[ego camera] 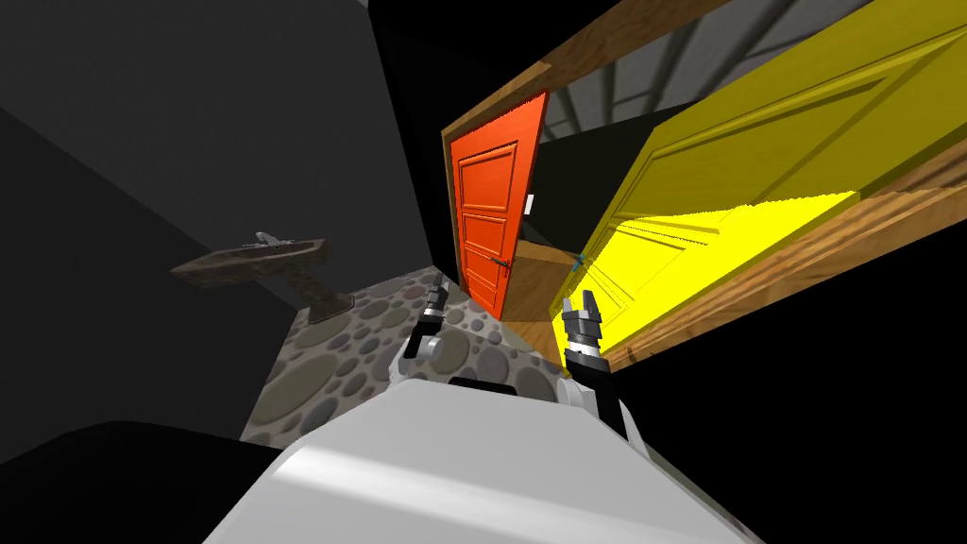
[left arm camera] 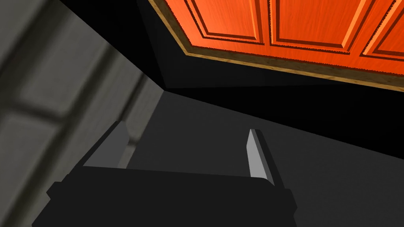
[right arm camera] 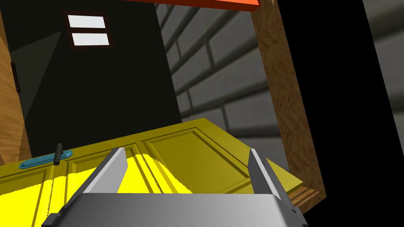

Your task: Push the door open

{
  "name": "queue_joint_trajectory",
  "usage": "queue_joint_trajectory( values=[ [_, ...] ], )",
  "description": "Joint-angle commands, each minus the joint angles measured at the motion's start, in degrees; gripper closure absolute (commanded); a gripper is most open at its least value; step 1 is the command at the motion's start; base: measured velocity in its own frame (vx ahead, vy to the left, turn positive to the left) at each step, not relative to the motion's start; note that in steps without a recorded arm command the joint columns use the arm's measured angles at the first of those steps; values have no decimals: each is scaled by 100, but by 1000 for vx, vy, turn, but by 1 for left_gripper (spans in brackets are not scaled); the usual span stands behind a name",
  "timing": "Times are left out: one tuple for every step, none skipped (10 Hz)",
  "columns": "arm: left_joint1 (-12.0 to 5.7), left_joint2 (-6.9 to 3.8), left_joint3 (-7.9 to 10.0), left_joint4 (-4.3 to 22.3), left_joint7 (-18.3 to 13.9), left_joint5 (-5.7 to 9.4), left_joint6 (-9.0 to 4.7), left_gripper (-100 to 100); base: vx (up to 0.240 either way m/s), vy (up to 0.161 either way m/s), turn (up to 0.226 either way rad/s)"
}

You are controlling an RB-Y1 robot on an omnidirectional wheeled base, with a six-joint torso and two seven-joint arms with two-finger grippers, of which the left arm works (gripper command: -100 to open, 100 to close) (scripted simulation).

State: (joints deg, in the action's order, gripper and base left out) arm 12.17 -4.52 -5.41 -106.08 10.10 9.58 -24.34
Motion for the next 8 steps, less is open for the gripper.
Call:
queue_joint_trajectory(
  values=[
    [-132,-5,-75,256,24,41,-25,-100,96,33,-82],
    [-213,-14,-114,393,33,71,-20,-100,88,44,-69],
    [-213,-14,-114,393,33,71,-20,-100,61,39,-21],
    [-293,-23,-153,529,41,100,-14,-100,55,29,-44],
    [-374,-30,-192,666,50,129,-9,-100,71,46,-81],
    [-457,-33,-232,807,60,160,-3,-100,88,50,-76],
    [-540,-35,-272,947,69,190,3,-100,78,62,-78],
    [-623,-38,-313,1088,78,220,8,-100,89,52,-92]
  ],
)
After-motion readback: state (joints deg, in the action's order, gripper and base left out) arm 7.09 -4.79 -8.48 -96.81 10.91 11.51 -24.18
